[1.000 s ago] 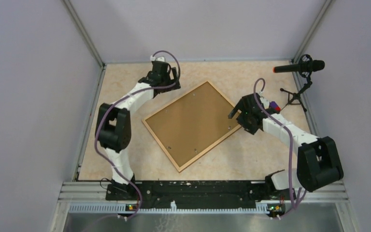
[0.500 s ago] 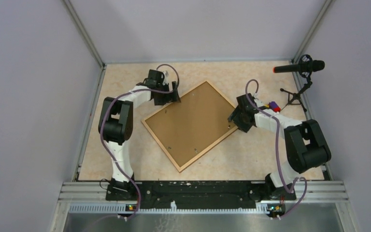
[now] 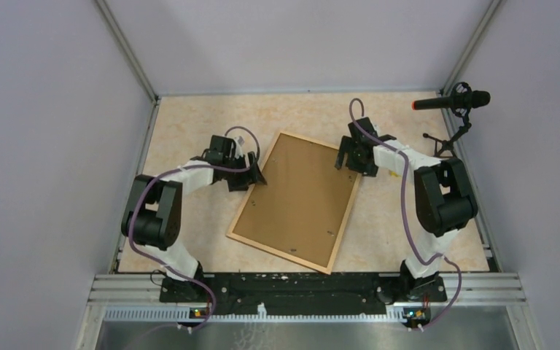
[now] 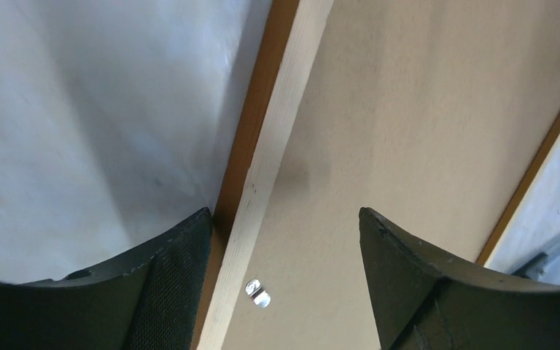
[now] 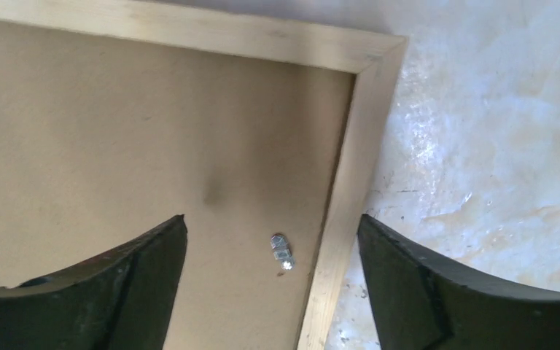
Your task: Put the photo into the frame
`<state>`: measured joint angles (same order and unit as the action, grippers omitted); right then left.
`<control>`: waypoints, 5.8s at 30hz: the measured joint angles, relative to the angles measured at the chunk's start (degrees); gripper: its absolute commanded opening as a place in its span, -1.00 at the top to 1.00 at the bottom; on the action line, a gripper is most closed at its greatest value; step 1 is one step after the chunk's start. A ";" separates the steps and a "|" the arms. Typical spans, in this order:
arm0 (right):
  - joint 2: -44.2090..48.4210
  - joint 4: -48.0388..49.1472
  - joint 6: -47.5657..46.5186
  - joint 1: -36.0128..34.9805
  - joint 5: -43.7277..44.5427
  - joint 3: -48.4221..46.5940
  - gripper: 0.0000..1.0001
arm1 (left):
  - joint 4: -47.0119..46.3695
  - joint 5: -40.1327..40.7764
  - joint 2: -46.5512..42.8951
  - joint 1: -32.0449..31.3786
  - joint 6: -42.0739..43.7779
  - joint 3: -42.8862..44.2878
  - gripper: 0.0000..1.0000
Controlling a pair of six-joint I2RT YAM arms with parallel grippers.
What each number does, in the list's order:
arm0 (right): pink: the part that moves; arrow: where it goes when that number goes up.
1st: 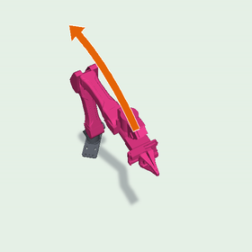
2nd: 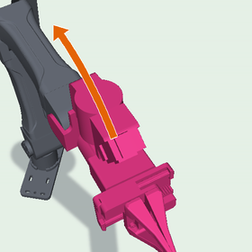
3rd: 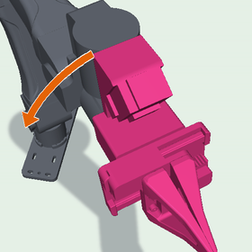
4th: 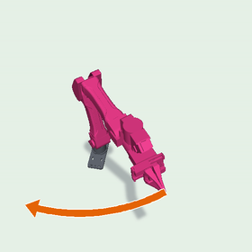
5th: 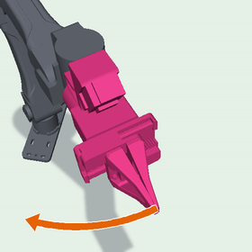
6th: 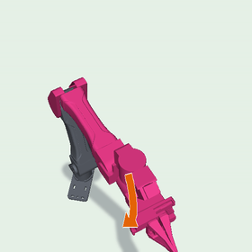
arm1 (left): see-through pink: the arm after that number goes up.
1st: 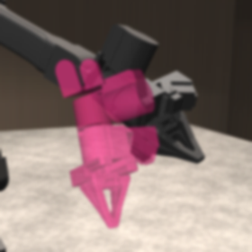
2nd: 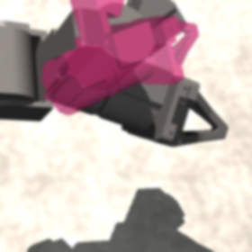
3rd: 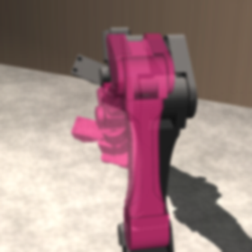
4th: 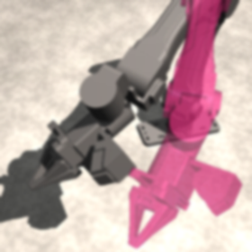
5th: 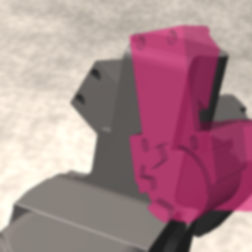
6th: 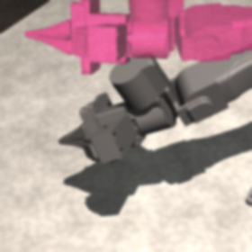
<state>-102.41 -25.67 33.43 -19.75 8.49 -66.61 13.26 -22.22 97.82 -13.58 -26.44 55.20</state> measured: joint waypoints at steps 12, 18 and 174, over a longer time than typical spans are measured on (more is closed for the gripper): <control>0.02 -4.83 -4.28 -0.31 -0.52 -0.76 -0.33 | -1.90 -2.40 -8.44 -1.18 -5.29 -10.69 -0.52; 0.02 -6.29 -4.90 -0.68 -0.59 -0.52 -0.04 | -2.14 -2.47 -8.44 -1.16 -6.01 -10.80 -0.52; 9.66 6.23 -2.47 -8.46 3.61 14.91 0.12 | -5.09 -2.21 -19.06 -5.07 -16.94 -22.99 -0.32</control>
<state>-92.75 -19.44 30.96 -28.21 12.10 -51.70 8.16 -24.43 78.76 -18.65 -43.38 32.21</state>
